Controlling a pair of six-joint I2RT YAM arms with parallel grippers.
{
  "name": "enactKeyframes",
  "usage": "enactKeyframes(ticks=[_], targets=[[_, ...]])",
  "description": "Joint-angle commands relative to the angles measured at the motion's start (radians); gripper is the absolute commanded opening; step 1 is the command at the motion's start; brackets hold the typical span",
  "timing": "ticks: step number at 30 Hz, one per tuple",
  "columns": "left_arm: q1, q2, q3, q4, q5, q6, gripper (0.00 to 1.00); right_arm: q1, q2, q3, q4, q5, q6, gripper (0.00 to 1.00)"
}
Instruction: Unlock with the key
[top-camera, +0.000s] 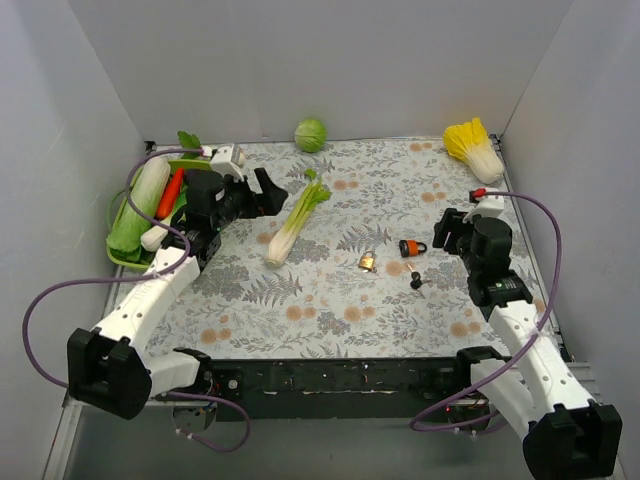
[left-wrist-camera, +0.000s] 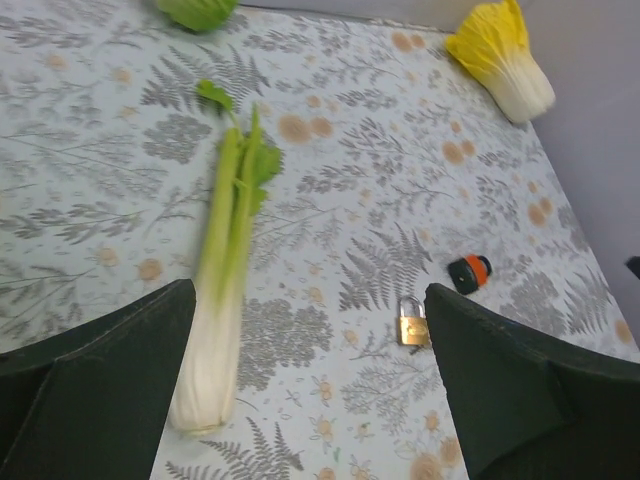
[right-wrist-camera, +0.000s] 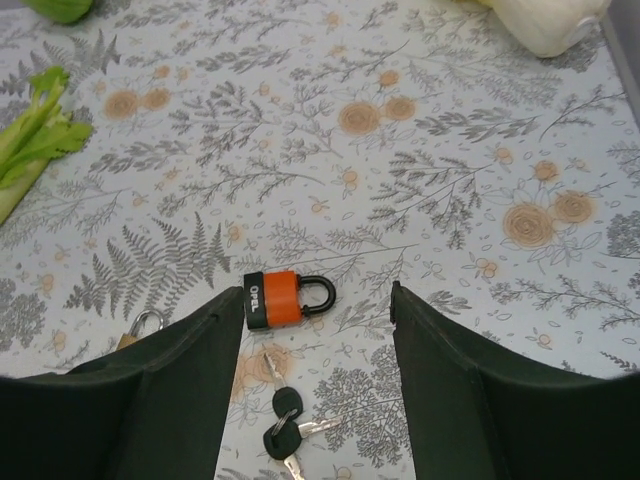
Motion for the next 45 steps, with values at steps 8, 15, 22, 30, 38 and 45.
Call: enactKeyframes(ticks=[8, 15, 22, 30, 38, 45], targets=[[-0.042, 0.119, 0.052, 0.029, 0.162, -0.039, 0.98, 0.297, 0.241, 0.105, -0.092, -0.094, 0.012, 0.64], [-0.049, 0.072, 0.002, 0.058, 0.149, -0.024, 0.98, 0.349, 0.402, 0.047, 0.067, -0.176, 0.127, 0.56], [-0.049, 0.062, -0.003, 0.064, 0.162, -0.036, 0.98, 0.357, 0.52, 0.068, 0.112, -0.245, 0.127, 0.51], [-0.049, 0.059, 0.0, 0.059, 0.16, -0.038, 0.98, 0.371, 0.557, 0.054, 0.109, -0.188, 0.124, 0.46], [-0.048, 0.064, -0.003, 0.064, 0.168, -0.035, 0.98, 0.371, 0.628, 0.062, 0.121, -0.145, 0.099, 0.35], [-0.049, 0.067, -0.006, 0.065, 0.171, -0.033, 0.98, 0.372, 0.654, 0.065, 0.135, -0.15, 0.096, 0.33]])
